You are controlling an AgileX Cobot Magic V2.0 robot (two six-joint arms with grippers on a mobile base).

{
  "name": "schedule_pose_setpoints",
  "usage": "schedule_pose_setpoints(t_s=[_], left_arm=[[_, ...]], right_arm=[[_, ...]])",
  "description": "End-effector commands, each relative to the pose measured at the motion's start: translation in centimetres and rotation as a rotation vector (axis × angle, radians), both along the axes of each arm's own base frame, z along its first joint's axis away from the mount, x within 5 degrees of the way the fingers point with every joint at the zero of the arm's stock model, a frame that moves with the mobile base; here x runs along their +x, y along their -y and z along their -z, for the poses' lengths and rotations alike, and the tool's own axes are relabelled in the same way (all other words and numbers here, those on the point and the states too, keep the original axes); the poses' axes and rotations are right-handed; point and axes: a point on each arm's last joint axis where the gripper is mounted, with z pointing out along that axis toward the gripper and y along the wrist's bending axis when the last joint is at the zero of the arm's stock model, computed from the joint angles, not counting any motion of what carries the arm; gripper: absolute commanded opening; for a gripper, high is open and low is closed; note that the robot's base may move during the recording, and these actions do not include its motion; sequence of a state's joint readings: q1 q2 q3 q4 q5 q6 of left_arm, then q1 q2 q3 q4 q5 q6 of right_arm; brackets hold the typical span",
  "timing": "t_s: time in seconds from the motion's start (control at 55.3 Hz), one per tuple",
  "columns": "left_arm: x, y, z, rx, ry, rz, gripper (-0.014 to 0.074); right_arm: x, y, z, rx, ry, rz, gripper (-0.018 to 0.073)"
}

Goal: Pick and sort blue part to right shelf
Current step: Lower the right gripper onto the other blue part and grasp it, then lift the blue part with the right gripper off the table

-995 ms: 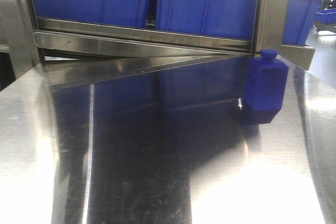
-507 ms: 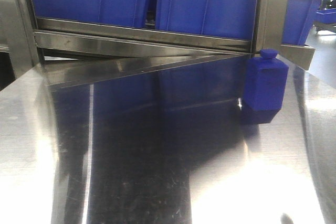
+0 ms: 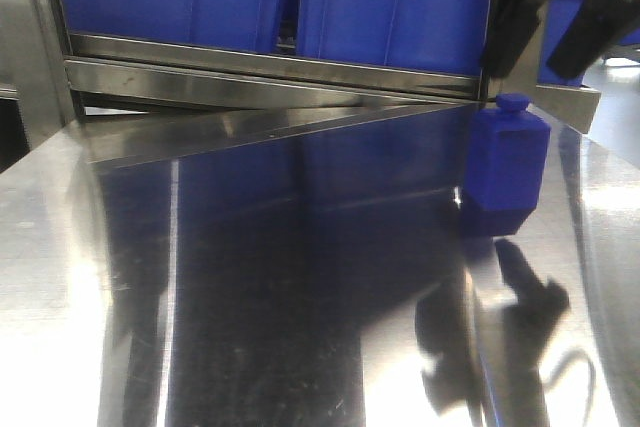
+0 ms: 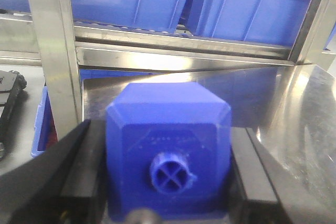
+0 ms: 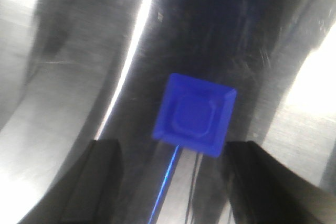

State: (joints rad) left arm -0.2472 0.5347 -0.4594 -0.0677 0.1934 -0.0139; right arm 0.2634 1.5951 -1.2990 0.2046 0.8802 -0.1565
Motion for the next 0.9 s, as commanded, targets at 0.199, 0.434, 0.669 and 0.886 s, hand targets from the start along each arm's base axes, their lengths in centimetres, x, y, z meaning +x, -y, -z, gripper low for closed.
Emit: schedule_pose_setpoints(t_s=[0.199, 0.434, 0.669, 0.886], left_arm=[[0.0, 0.0, -2.0, -0.037, 0.125, -0.001, 0.0376], [0.0, 0.0, -2.0, -0.036, 0.124, -0.001, 0.0376], [0.0, 0.0, -2.0, -0.036, 0.124, -0.001, 0.0376], [0.0, 0.0, -1.9, -0.033, 0.110, 0.000, 0.0376]], right_arm=[[2.6, -0.5, 1.4, 0.018, 0.048, 0.044, 0.0523], [3.4, -0.7, 3.0, 0.009, 0.023, 0.048, 0.0511], [3.4, -0.7, 3.0, 0.008, 0.020, 0.048, 0.0249], [2.4, -0.4, 1.1, 0.018, 0.049, 0.045, 0.0205]])
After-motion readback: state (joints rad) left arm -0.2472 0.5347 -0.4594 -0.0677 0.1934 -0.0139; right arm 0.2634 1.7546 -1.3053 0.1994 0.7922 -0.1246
